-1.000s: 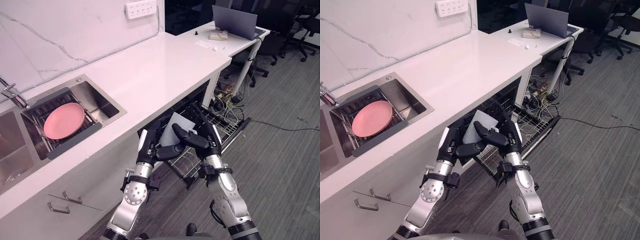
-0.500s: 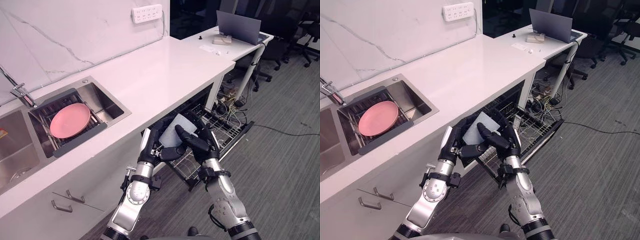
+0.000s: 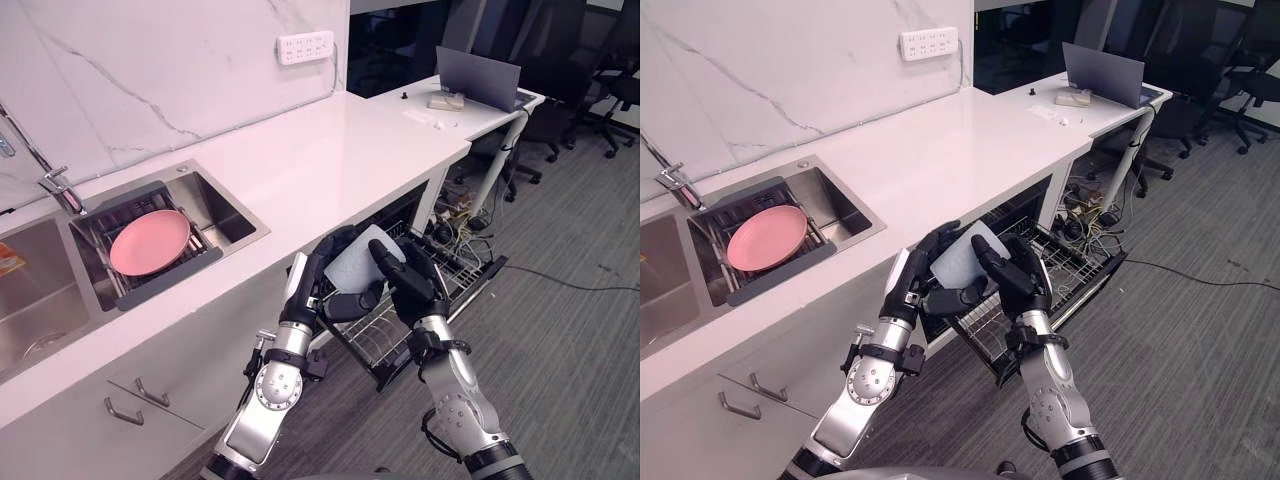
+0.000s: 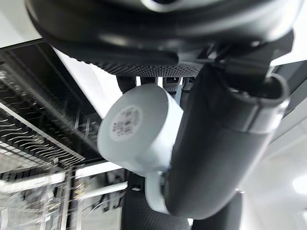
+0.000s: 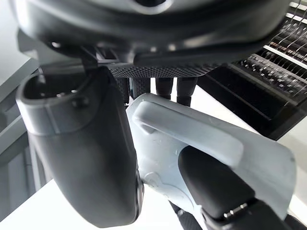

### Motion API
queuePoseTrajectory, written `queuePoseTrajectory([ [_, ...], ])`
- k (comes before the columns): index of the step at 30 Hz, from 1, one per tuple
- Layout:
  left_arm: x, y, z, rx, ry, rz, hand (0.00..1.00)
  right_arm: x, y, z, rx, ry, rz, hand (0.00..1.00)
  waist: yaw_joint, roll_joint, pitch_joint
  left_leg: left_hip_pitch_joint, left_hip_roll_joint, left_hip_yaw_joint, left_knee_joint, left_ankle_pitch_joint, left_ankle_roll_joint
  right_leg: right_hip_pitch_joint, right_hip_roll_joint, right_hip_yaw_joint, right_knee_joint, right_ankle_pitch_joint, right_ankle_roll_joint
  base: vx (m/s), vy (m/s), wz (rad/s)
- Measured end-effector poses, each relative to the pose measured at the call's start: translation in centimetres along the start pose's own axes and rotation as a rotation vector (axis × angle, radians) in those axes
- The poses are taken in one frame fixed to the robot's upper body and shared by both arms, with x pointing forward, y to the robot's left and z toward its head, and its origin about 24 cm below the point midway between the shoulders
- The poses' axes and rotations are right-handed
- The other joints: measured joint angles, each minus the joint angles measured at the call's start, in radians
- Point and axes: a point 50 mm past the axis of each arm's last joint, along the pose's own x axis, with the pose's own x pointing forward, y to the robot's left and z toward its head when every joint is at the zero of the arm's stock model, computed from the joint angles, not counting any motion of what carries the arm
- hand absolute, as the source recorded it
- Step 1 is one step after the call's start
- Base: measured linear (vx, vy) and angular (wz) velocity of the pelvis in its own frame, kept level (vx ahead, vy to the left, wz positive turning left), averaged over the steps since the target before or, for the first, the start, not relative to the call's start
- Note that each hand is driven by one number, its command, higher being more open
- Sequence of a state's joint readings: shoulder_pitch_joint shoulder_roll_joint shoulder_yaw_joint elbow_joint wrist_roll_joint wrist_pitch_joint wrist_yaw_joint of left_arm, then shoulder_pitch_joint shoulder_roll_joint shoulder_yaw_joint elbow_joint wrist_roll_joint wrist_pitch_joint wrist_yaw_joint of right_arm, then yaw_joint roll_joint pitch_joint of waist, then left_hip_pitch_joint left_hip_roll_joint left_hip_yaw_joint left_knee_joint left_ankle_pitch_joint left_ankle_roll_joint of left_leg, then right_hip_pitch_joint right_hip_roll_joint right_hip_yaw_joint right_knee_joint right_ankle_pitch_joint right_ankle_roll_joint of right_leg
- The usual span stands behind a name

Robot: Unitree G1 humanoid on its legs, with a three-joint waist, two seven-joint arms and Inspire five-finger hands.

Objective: Walk over to the sink, pick up the cup, carry it to the dishwasher, place the cup inside the dishwasher, then close the dishwasher door

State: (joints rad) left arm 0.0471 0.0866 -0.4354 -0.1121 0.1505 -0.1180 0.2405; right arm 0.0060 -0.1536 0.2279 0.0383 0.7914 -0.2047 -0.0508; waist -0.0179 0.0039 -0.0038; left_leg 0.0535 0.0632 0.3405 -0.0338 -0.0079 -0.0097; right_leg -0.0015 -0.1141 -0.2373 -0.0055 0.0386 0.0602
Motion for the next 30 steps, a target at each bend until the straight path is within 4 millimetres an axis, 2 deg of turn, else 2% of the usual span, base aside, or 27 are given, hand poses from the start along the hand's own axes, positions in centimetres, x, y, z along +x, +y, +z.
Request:
queuePoseTrajectory([
  [4, -0.5, 0.2, 0.2, -0.051, -0.018, 0.038, 0.90, 0.6, -0.1, 1.0, -0.151, -0.058, -0.042, 0.30, 0.005, -0.005, 0.001, 0.003, -0.004, -0.013, -0.019, 0.011, 0.004, 0.003, -0.001, -0.013, -0.002, 0.000, 0.000, -0.02, -0.007, 0.09],
  [7, -1.3, 0.6, -0.5, -0.072, 0.020, 0.061, 0.90, 1.1, -0.3, 2.0, -0.253, -0.104, -0.069, 0.30, 0.004, -0.007, 0.002, 0.003, -0.005, -0.018, -0.027, 0.015, 0.003, 0.003, 0.000, -0.018, -0.006, 0.001, 0.001, 0.00, -0.011, 0.06],
  [12, -2.8, 1.6, -2.5, -0.100, 0.124, 0.114, 0.90, 1.4, -1.1, 3.7, -0.432, -0.169, -0.121, 0.30, 0.005, -0.008, 0.003, 0.001, -0.007, -0.026, -0.031, 0.016, 0.002, 0.008, 0.001, -0.026, -0.016, 0.002, 0.003, 0.01, -0.008, 0.04],
  [14, -3.5, 1.9, -3.9, -0.103, 0.188, 0.115, 0.90, 1.6, -1.3, 4.2, -0.520, -0.178, -0.124, 0.30, 0.006, -0.010, 0.005, 0.001, -0.009, -0.032, -0.032, 0.016, 0.002, 0.013, 0.000, -0.033, -0.020, 0.002, 0.004, 0.01, -0.006, 0.07],
  [20, -5.5, 2.2, -6.8, -0.086, 0.328, 0.080, 0.90, 2.6, -2.1, 4.1, -0.695, -0.143, -0.106, 0.30, 0.008, -0.023, 0.031, -0.013, -0.007, -0.043, -0.025, 0.016, 0.004, 0.014, -0.004, -0.043, -0.024, 0.002, 0.004, -0.02, -0.009, 0.06],
  [23, -6.4, 3.0, -8.6, -0.067, 0.409, 0.094, 0.90, 3.6, -3.3, 3.9, -0.821, -0.082, -0.105, 0.30, 0.011, -0.021, 0.092, -0.070, -0.005, -0.055, 0.011, 0.017, 0.005, -0.033, -0.015, -0.051, 0.003, 0.002, 0.004, -0.09, 0.001, 0.13],
  [25, -6.6, 4.0, -9.8, -0.064, 0.462, 0.134, 0.90, 4.5, -5.0, 3.8, -0.931, -0.008, -0.147, 0.30, 0.019, -0.014, 0.162, -0.138, -0.008, -0.085, 0.054, 0.023, 0.010, -0.085, -0.027, -0.077, 0.045, -0.003, -0.002, -0.09, 0.003, 0.34],
  [26, -6.7, 4.3, -10.0, -0.066, 0.472, 0.148, 0.90, 4.7, -5.5, 3.8, -0.954, 0.017, -0.162, 0.30, 0.022, -0.013, 0.178, -0.151, -0.010, -0.093, 0.062, 0.026, 0.010, -0.098, -0.028, -0.085, 0.055, -0.006, -0.003, -0.08, -0.001, 0.50],
  [27, -6.9, 5.2, -10.4, -0.065, 0.490, 0.185, 0.90, 5.1, -6.6, 3.7, -0.999, 0.075, -0.197, 0.30, 0.032, -0.007, 0.222, -0.178, -0.011, -0.114, 0.078, 0.031, 0.012, -0.115, -0.033, -0.105, 0.078, -0.013, -0.006, -0.07, -0.004, 0.39],
  [30, -7.0, 6.6, -10.9, -0.051, 0.511, 0.244, 0.90, 5.8, -7.3, 4.1, -1.060, 0.105, -0.231, 0.30, 0.043, 0.011, 0.278, -0.223, -0.012, -0.141, 0.100, 0.039, 0.016, -0.157, -0.050, -0.130, 0.134, -0.033, -0.009, -0.11, 0.002, 0.40],
])
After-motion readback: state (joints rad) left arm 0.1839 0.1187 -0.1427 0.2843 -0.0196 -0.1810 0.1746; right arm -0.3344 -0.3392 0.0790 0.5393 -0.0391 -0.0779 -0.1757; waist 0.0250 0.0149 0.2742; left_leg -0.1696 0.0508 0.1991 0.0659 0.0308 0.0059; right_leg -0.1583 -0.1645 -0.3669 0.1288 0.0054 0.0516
